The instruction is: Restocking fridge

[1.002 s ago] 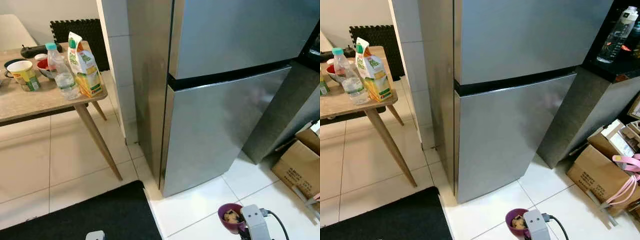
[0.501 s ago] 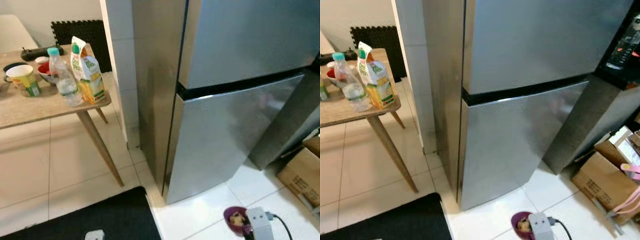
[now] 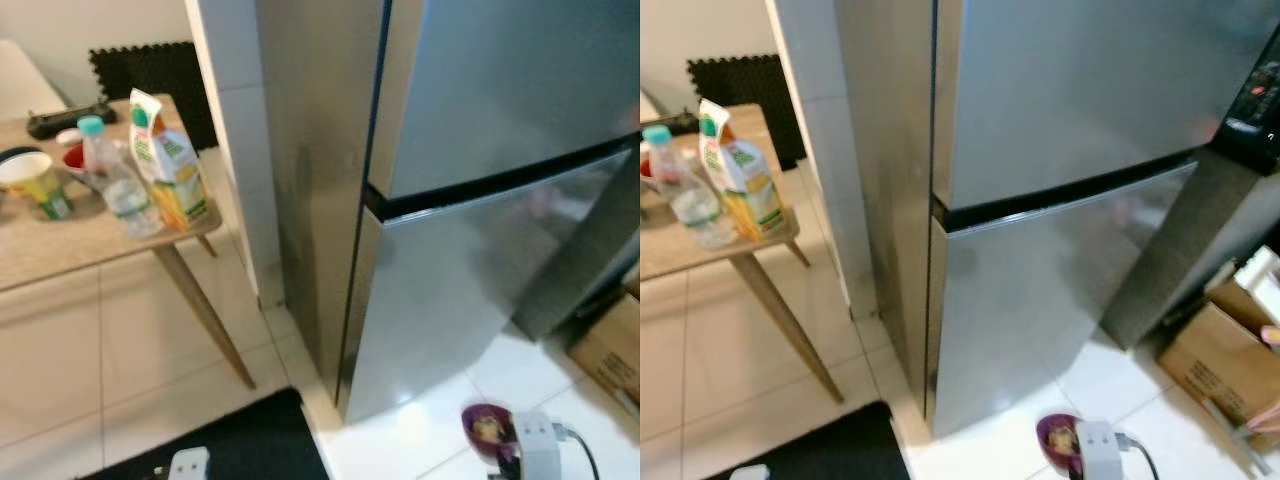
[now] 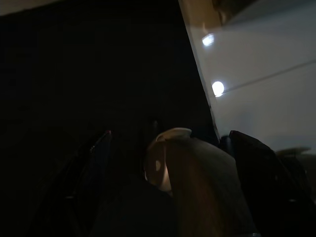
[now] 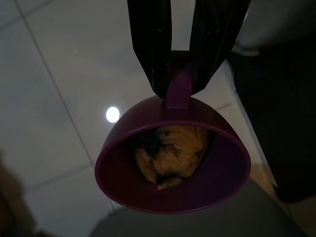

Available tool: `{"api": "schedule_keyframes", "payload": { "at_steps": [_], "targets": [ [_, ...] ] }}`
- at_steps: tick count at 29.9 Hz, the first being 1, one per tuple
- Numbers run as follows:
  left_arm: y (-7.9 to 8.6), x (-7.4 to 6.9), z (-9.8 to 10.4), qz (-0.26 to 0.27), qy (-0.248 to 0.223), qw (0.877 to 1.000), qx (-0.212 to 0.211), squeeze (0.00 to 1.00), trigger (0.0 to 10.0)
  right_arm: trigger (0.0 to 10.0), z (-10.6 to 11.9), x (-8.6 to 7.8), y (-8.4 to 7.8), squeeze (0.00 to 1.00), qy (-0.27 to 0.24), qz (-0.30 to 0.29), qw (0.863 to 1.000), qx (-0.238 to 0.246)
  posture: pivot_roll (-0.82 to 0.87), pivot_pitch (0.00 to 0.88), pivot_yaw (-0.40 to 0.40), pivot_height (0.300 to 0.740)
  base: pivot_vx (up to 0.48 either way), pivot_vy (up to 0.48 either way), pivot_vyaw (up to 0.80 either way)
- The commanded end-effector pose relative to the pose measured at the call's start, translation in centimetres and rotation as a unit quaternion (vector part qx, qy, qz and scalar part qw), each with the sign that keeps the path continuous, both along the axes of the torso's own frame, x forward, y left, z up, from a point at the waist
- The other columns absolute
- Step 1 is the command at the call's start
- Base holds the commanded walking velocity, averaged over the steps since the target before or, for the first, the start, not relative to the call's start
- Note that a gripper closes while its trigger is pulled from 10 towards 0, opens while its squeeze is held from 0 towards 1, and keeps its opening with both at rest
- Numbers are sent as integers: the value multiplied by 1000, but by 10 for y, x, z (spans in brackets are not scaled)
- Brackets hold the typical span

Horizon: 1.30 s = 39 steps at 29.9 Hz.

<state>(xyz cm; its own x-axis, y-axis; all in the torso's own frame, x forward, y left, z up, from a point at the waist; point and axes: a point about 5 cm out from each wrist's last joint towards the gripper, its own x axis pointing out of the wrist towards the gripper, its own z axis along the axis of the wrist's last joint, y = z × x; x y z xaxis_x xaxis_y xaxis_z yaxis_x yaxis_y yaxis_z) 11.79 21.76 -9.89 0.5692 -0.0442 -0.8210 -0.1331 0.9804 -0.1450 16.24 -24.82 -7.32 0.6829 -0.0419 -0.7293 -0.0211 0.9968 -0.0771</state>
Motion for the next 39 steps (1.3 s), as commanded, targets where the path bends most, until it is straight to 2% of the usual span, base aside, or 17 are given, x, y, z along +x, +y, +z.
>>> {"api": "schedule_keyframes", "payload": {
  "at_steps": [1, 10, 14, 17, 19, 21, 23, 24, 28, 29, 30, 31, 32, 36, 38, 39],
  "targets": [
    [-3, -8, -3, 0, 14, 1000, -4, 0, 10000, 10000, 3, 2, -5, 0, -7, -12, 1000, -3, -59, 0, -55, 740, 0, -416, 0],
    [-1, -1, -1, 9, 0, 1000, 3, 0, 10000, 10000, 3, 2, -5, 0, -10, -13, 1000, -2, -59, 0, -55, 740, 0, -46, 0],
    [9, 14, 7, 20, -29, 999, 16, 0, 10000, 10000, 4, 4, -6, 0, -14, -10, 1000, -2, -59, 0, -56, 740, 0, 0, 0],
    [10, 15, 7, 21, -31, 999, 17, 0, 10000, 10000, 4, 5, -6, 0, -14, -10, 1000, -2, -59, 0, -56, 740, 0, 0, 0],
    [20, 27, 14, 40, -54, 997, 23, 0, 10000, 10000, 5, 5, -5, 0, -16, -7, 1000, -1, -60, 0, -56, 740, 0, 0, 0],
    [23, 35, 19, 37, -72, 997, 19, 0, 10000, 10000, 5, 5, -5, 0, -15, -6, 1000, -2, -58, 0, -56, 740, 0, 0, 0],
    [24, 37, 20, 35, -78, 996, 18, 0, 10000, 10000, 4, 5, -6, 0, -14, -6, 1000, -2, -58, 0, -56, 740, 0, 0, 0],
    [28, 46, 26, 27, -95, 995, 21, 0, 10000, 10000, 5, 5, -6, 0, -14, -5, 1000, -2, -60, 0, -55, 740, 0, -472, 0],
    [35, 68, 40, 34, -143, 989, 21, 0, 10000, 10000, 4, 5, -5, 0, -13, -3, 1000, -2, -60, 0, -57, 740, 0, -467, 0],
    [36, 76, 45, 36, -163, 986, 16, 0, 10000, 10000, 4, 5, -5, 0, -13, -3, 1000, -2, -60, 0, -56, 740, 0, 0, 0],
    [36, 78, 47, 37, -168, 985, 16, 0, 10000, 10000, 4, 5, -5, 0, -13, -2, 1000, -2, -60, 0, -56, 740, 0, 0, 0],
    [37, 89, 55, 36, -196, 980, 6, 0, 10000, 10000, 4, 5, -5, 0, -13, -1, 1000, -2, -60, 0, -56, 740, 0, 0, 0],
    [37, 89, 55, 36, -196, 980, 6, 0, 10000, 10000, 4, 5, -5, 0, -13, -1, 1000, -2, -60, 0, -56, 740, 0, 0, 0],
    [45, 117, 81, 30, -273, 961, -9, 0, 10000, 10000, 5, 6, -5, 0, -14, 1, 1000, -3, -60, 0, -56, 740, 0, 0, 0],
    [56, 129, 98, 39, -316, 948, -15, 0, 10000, 10000, 5, 6, -5, 0, -14, 3, 1000, -3, -67, 0, -58, 740, 0, 0, 0],
    [68, 140, 116, 46, -363, 930, -26, 0, 10000, 10000, 5, 6, -5, 0, -15, 4, 1000, -3, -67, 0, -58, 740, 0, 0, 0]
  ]
}}
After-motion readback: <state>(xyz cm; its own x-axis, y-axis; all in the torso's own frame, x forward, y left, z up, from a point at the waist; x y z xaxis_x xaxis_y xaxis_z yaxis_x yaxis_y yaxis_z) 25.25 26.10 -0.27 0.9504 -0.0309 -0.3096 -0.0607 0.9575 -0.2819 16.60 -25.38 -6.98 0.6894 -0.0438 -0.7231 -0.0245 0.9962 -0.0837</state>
